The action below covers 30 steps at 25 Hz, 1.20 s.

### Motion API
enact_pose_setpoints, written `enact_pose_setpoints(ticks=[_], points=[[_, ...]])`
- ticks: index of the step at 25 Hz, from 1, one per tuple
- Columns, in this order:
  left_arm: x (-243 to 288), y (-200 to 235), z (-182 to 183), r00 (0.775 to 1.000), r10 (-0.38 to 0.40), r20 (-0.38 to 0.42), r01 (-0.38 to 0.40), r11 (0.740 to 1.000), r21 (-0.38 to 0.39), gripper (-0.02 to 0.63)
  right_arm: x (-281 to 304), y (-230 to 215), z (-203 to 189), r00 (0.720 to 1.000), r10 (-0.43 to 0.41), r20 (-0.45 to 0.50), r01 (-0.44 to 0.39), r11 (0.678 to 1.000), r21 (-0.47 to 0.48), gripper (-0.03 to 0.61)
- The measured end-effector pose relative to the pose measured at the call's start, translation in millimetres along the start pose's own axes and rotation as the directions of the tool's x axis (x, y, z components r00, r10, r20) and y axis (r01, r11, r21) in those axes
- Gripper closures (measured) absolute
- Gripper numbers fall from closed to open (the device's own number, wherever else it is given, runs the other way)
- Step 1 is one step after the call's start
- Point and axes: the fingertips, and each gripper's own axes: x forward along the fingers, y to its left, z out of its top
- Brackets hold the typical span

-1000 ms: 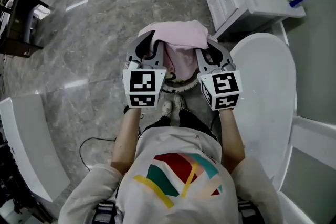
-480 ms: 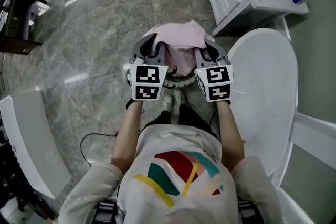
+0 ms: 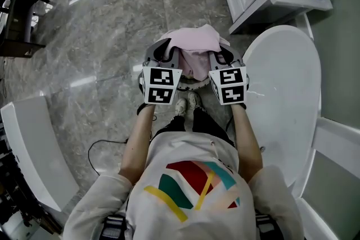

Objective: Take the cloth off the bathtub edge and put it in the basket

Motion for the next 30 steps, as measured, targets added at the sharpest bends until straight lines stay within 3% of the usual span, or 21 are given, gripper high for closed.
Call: enact_pose_setpoints(ticks=[5, 9, 11, 24, 30], points=[[4.6, 1.3, -4.5, 0.999, 0.012, -0.042, -0.011, 1.000, 0.026, 0.544, 3.5, -7.6, -9.4, 0.999, 0.005, -0.038, -0.002, 0.996, 0.088, 0.516], [0.3, 11.7, 3.0, 0.999, 0.045, -0.027, -0.046, 0.999, -0.016, 0.520, -4.7, -29.4, -5.7, 0.999, -0.051, 0.010, 0.047, 0.974, 0.220, 0.387], [-4.0, 17.6, 11.0, 0.999, 0.054, -0.002, -0.054, 0.998, -0.039, 0.520, -7.1, -34.7, -3.0, 0.999, -0.043, 0.018, 0.037, 0.967, 0.253, 0.380], [-12.5, 13.9, 16.3, 0.998, 0.062, 0.019, -0.061, 0.997, -0.052, 0.520, -16.5, -30.0, -10.0, 0.999, -0.050, 0.000, 0.049, 0.977, 0.209, 0.380], [-14.9, 7.8, 16.1, 0.999, 0.049, 0.023, -0.048, 0.997, -0.064, 0.522, -16.3, -22.6, -12.4, 1.000, -0.002, -0.005, 0.003, 0.976, 0.217, 0.411]])
